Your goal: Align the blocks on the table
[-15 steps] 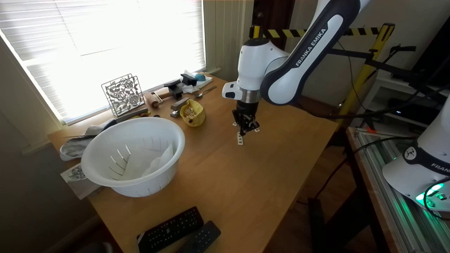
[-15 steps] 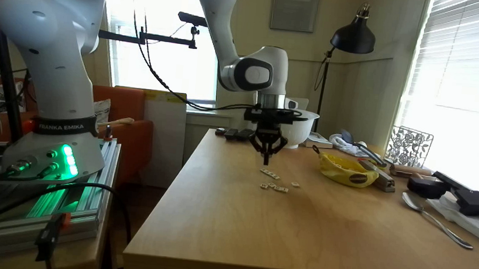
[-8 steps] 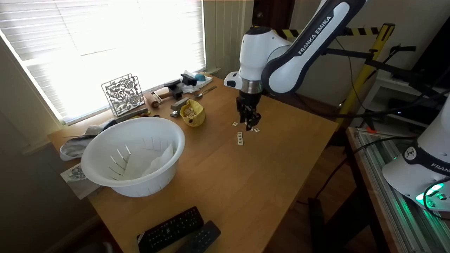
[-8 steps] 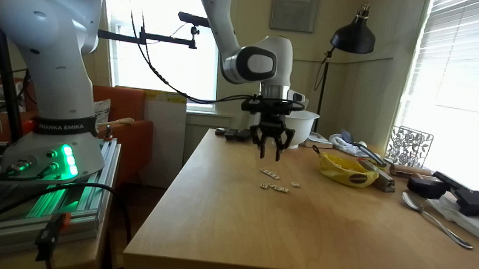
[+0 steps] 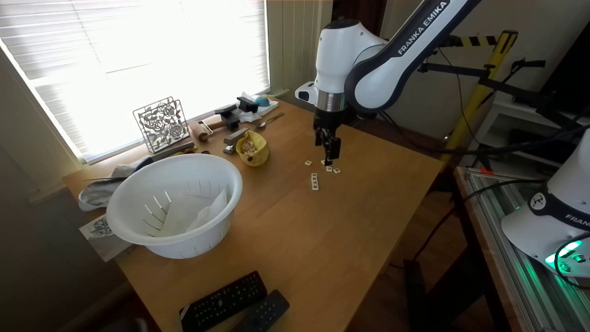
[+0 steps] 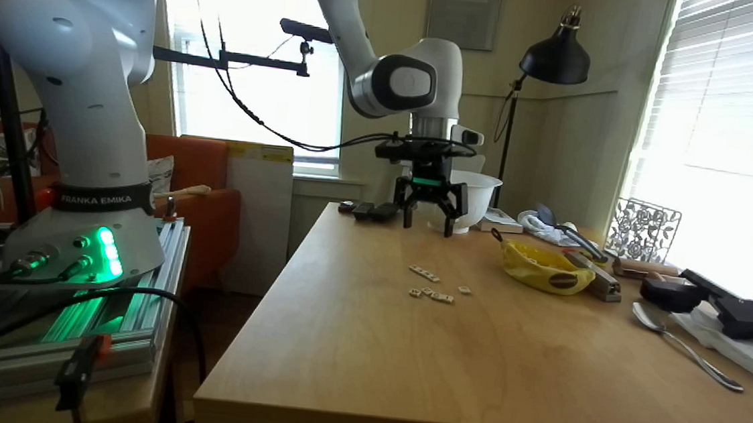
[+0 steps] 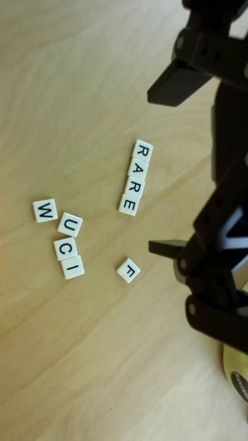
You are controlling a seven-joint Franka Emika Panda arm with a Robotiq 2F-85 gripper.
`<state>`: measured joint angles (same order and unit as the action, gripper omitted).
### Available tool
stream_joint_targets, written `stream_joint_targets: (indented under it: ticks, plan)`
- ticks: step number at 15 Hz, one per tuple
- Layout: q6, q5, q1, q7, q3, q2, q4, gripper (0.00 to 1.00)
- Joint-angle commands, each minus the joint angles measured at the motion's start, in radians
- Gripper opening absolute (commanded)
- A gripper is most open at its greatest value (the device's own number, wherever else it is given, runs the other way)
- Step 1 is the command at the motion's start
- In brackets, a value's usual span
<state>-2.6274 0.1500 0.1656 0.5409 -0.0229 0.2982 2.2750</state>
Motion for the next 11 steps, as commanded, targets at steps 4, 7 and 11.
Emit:
stream_joint_targets:
  ticks: [4,7,11]
  plan:
    - [0.065,-0.028,-0.004,-0.063,0.0,-0.095,0.048,1.0]
    - [0.053,-0.014,-0.006,-0.054,-0.006,-0.064,0.018,1.0]
    - [0.059,-0.016,-0.009,-0.061,-0.008,-0.092,0.037,1.0]
